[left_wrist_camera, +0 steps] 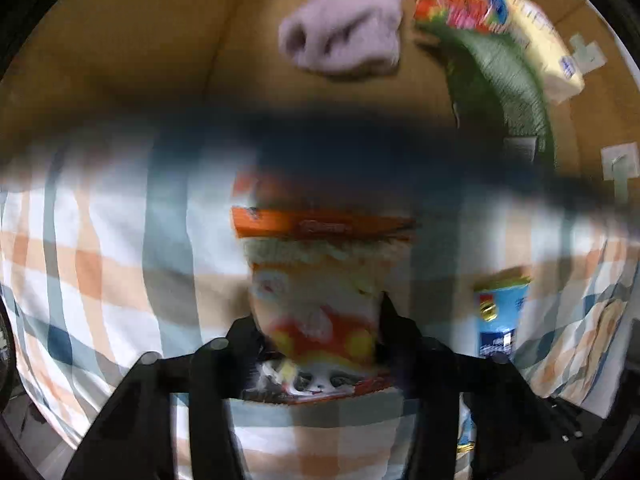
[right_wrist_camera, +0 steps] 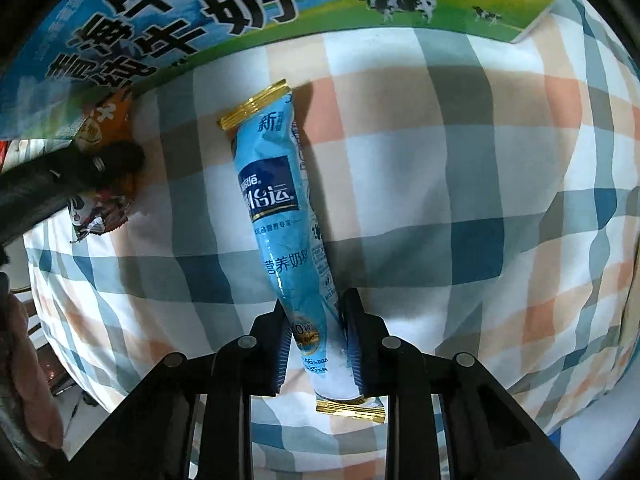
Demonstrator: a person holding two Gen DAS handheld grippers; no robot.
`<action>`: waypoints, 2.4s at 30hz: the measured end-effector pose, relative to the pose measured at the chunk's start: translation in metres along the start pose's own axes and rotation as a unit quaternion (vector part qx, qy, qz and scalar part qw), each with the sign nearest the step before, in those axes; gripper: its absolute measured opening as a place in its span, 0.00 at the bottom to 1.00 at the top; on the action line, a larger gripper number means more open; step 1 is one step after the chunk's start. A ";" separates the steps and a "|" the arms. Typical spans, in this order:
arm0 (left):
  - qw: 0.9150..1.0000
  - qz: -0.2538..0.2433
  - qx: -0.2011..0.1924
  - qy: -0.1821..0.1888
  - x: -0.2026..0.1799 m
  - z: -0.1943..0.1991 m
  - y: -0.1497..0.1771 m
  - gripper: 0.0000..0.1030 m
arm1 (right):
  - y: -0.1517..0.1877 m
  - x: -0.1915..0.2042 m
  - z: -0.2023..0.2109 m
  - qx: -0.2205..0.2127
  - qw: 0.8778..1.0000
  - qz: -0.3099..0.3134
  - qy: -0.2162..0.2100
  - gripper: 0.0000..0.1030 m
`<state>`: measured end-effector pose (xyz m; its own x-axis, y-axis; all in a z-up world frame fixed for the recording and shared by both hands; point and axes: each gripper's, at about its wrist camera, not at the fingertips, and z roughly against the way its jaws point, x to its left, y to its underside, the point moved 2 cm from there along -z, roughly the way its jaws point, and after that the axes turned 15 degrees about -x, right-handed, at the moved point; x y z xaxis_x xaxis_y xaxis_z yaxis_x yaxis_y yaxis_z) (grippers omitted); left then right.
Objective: Organize soft objects
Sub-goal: 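Grasp the panda-print snack bag with the left tool while the right tool grasps the blue drink tube, then lower both items into the box and open both tools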
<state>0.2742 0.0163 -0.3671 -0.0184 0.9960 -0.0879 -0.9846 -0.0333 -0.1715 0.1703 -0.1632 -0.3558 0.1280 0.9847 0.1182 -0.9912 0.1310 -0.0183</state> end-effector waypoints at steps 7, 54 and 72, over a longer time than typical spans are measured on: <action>1.000 -0.025 0.007 -0.017 0.008 0.016 0.059 0.38 | 0.021 -0.007 0.005 0.021 1.000 0.018 0.006 0.22; 0.991 -0.025 -0.125 0.050 -0.033 0.186 -0.117 0.37 | -0.165 0.042 0.196 -0.180 0.983 0.010 -0.024 0.17; 0.998 -0.019 -0.052 0.006 -0.024 0.071 -0.218 0.39 | -0.238 0.011 0.097 -0.113 0.992 -0.029 0.052 0.18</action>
<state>0.4768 0.0056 -0.2579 0.0213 0.9957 -0.0900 -0.9614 -0.0043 -0.2750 0.4047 -0.1944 -0.2539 0.1993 0.9797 0.0234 -0.9507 0.1991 -0.2379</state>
